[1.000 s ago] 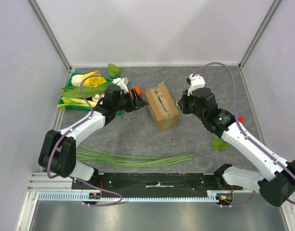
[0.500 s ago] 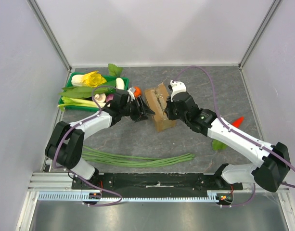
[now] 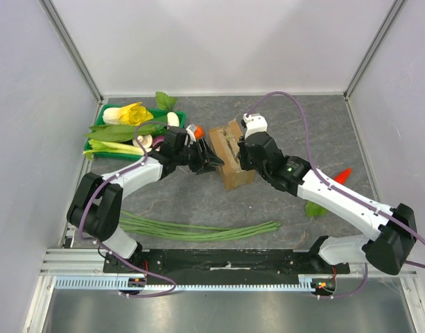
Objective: Unpack the express box
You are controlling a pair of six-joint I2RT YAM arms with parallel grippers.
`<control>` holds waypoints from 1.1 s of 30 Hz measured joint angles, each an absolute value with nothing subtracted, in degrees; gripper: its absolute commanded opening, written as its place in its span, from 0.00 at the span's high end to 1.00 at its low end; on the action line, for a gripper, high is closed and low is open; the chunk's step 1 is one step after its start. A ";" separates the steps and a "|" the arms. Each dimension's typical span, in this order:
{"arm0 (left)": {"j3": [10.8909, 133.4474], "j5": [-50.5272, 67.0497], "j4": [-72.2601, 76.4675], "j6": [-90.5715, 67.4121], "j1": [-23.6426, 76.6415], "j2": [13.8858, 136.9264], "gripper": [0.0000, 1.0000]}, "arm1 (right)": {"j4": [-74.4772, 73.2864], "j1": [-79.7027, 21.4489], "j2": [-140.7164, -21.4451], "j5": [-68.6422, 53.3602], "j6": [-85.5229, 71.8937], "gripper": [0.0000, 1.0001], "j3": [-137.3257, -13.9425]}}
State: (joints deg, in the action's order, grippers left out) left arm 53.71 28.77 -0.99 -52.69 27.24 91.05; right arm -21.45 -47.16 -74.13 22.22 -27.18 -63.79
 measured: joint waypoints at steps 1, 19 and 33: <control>53.74 28.77 -0.99 -52.69 27.24 91.07 0.44 | -21.41 -47.18 -74.37 22.48 -27.05 1.00 -63.88; 53.84 28.91 -1.61 -52.66 27.44 91.22 0.36 | -19.46 -47.42 -79.40 24.34 -25.98 1.00 -63.20; 53.82 29.74 -2.55 -52.66 29.98 91.39 0.40 | -19.03 -47.42 -83.85 25.30 -25.87 1.00 -64.53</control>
